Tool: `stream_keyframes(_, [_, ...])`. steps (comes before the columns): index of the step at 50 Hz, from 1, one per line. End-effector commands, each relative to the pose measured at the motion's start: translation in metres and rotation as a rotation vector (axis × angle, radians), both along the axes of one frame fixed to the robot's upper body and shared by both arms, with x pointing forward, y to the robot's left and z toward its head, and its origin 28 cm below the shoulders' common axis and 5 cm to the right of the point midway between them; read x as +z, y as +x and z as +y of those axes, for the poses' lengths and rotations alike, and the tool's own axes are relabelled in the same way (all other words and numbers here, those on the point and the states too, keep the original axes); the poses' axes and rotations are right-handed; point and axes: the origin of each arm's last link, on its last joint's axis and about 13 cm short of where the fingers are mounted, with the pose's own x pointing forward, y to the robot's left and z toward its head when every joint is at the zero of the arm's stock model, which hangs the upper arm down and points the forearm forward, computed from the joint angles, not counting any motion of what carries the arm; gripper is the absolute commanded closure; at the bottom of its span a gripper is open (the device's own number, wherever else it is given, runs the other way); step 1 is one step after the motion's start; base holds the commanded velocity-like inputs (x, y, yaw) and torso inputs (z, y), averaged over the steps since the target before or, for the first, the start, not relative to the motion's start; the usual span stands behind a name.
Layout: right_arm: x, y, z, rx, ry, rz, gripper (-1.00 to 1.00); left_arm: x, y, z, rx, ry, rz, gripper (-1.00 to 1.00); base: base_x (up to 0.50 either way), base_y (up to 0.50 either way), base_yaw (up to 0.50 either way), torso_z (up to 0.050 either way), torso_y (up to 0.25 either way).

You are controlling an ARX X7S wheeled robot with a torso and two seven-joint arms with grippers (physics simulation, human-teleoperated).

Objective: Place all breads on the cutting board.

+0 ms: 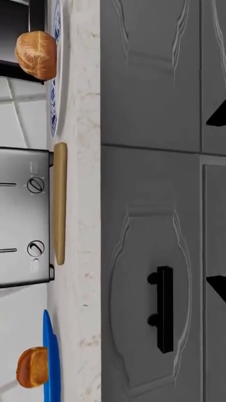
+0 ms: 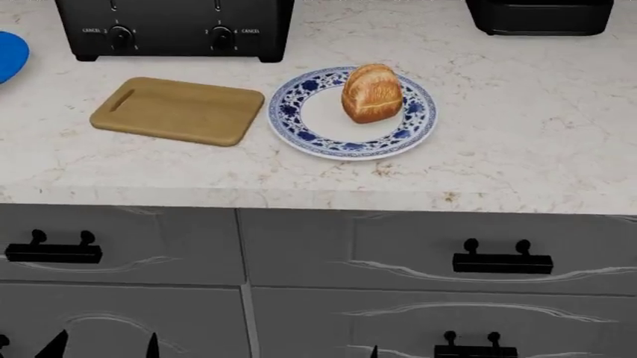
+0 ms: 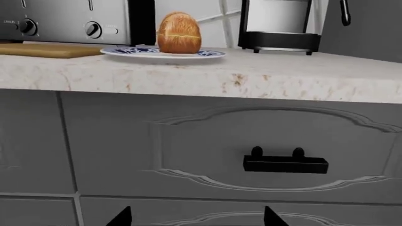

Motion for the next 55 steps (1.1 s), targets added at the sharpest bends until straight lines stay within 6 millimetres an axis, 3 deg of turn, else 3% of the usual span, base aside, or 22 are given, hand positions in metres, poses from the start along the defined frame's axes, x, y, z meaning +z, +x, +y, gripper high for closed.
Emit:
stream_keyframes(1, [0.001,0.0,0.001,0.009,-0.005,0.002,-1.0,0.004,0.0,0.001,0.009,-0.004,-0.043,-1.0,0.0,0.0,0.0,0.025,0.0])
stream_keyframes(4, [0.001,0.0,0.0,0.006,-0.008,0.005,-1.0,-0.011,0.001,0.0,0.03,0.005,-0.012,-1.0,0.0,0.0,0.0,0.05,0.0])
stream_keyframes(7, [0.002,0.0,0.0,0.006,-0.009,0.006,-1.0,0.007,0.001,0.0,0.033,0.024,-0.015,-1.0,0.0,0.0,0.0,0.05,0.0])
stream_keyframes(8, [0.002,0.0,0.0,0.004,-0.01,0.005,-1.0,-0.001,0.001,0.001,0.034,0.023,-0.013,-1.0,0.0,0.0,0.0,0.05,0.0])
stream_keyframes(15, [0.007,-0.001,-0.001,-0.004,-0.02,0.003,-1.0,-0.003,0.0,0.006,0.04,0.025,-0.008,-1.0,0.0,0.0,0.0,0.05,0.0])
stream_keyframes(17, [0.007,-0.001,-0.001,-0.006,-0.027,0.006,-1.0,0.016,0.0,0.007,0.037,0.022,-0.009,-1.0,0.0,0.0,0.0,0.05,0.0])
stream_keyframes(20, [0.012,-0.001,-0.002,-0.013,-0.03,0.008,-1.0,0.013,0.0,0.007,0.032,0.038,-0.007,-1.0,0.0,0.0,0.0,0.05,0.0])
stream_keyframes(29, [0.036,0.002,-0.007,-0.069,-0.093,-0.03,-1.0,0.046,-0.001,0.014,0.031,0.058,-0.04,-1.0,0.0,0.0,0.0,0.05,0.0])
stream_keyframes(33, [0.059,0.001,-0.014,-0.081,-0.095,-0.042,-1.0,0.06,0.0,0.019,0.035,0.09,-0.042,-1.0,0.0,0.0,0.0,0.05,0.0])
stream_keyframes(38, [0.096,0.002,-0.018,-0.121,-0.143,-0.06,-1.0,0.093,-0.001,0.02,0.032,0.161,-0.09,-1.0,0.0,0.0,0.0,0.048,0.0])
stream_keyframes(41, [0.107,0.003,-0.019,-0.129,-0.152,-0.066,-1.0,0.09,-0.003,0.022,0.033,0.156,-0.096,-1.0,0.0,0.0,0.0,0.03,0.0])
stream_keyframes(45, [0.13,0.008,-0.019,-0.121,-0.131,-0.056,-1.0,0.114,-0.003,0.023,0.021,0.165,-0.106,-1.0,0.0,0.0,0.0,0.007,0.0])
stream_keyframes(49, [0.163,0.012,-0.018,-0.098,-0.123,-0.068,-1.0,0.153,0.001,0.019,-0.003,0.176,-0.126,-1.0,0.0,0.0,0.0,0.0,0.0])
stream_keyframes(55, [0.199,0.026,-0.011,-0.078,-0.144,-0.099,-1.0,0.185,0.012,0.01,-0.033,0.203,-0.104,-1.0,0.0,0.0,0.0,0.0,0.0])
